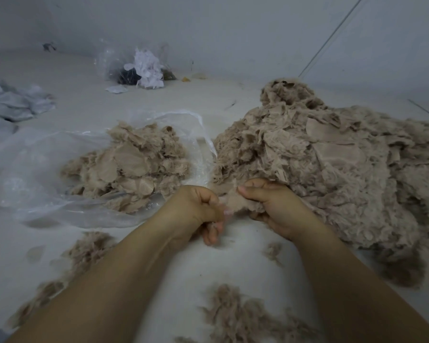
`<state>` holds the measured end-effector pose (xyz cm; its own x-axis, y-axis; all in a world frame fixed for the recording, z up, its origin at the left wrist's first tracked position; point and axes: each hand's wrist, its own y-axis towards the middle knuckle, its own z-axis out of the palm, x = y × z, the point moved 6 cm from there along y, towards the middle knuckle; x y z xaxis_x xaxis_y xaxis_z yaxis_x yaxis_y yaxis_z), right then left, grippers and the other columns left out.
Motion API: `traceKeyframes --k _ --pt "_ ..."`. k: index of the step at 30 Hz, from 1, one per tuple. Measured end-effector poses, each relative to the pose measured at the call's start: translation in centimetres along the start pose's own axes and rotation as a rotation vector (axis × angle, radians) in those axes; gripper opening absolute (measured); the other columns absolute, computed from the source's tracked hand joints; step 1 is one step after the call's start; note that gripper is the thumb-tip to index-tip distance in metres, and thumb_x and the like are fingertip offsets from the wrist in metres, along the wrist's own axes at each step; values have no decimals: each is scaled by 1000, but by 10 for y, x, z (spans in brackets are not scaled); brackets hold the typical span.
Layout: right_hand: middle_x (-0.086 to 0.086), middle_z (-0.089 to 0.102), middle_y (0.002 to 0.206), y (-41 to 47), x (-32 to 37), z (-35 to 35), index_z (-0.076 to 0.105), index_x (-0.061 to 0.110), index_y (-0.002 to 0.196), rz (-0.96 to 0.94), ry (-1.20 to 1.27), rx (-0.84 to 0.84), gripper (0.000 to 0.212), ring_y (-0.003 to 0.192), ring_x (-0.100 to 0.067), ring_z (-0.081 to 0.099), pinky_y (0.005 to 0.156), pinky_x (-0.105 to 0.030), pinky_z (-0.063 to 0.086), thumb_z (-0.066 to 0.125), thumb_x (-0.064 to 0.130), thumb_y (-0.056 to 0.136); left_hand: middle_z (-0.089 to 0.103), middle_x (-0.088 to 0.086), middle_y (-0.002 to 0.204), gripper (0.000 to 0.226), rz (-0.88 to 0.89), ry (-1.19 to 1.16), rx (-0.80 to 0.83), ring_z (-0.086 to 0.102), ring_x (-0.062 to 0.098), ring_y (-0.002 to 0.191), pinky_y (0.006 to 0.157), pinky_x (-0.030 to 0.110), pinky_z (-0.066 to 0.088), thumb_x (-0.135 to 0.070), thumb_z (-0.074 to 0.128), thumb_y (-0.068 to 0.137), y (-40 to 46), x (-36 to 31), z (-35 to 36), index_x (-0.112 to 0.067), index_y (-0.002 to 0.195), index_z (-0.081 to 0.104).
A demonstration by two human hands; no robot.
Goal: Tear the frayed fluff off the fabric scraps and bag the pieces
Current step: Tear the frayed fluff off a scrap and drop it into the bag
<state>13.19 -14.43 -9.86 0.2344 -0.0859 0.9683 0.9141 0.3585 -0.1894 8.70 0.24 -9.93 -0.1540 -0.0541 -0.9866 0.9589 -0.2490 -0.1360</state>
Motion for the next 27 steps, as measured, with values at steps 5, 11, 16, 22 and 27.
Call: traceKeyframes --k 5,11,16,22,27 --pt "-2 62 69 -1 1 -2 68 19 70 -27 -43 -4 15 60 -13 54 52 -20 43 70 26 83 74 20 82 13 -107 228 406 71 25 59 51 28 56 -17 79 79 -15 0 17 -7 86 75" --pt "-5 65 63 0 1 7 73 17 70 -106 -92 162 22 59 -14 61 61 -25 50 75 38 74 68 25 66 48 -112 125 -51 61 25 41 35 22 44 -42 66 90 -2 -1 19 5 81 62" --pt "-8 67 65 3 -3 3 74 13 70 -64 -14 116 13 60 -15 61 58 -25 53 72 26 72 58 12 51 20 -80 -47 -196 51 19 34 33 18 36 -7 66 91 -4 -3 6 0 73 58" --pt "-20 57 83 1 -1 3 72 5 82 -74 -36 61 30 76 -28 48 68 -31 48 75 30 66 58 17 54 37 -49 -76 -281 50 22 34 34 21 36 -32 70 90 -5 -3 10 -3 68 61" --pt "-23 66 80 -1 -1 5 76 2 84 -71 -63 92 26 73 -30 58 77 -39 51 72 25 73 61 11 46 30 -115 266 -46 55 14 33 35 16 38 -11 72 89 -6 0 17 4 63 66"
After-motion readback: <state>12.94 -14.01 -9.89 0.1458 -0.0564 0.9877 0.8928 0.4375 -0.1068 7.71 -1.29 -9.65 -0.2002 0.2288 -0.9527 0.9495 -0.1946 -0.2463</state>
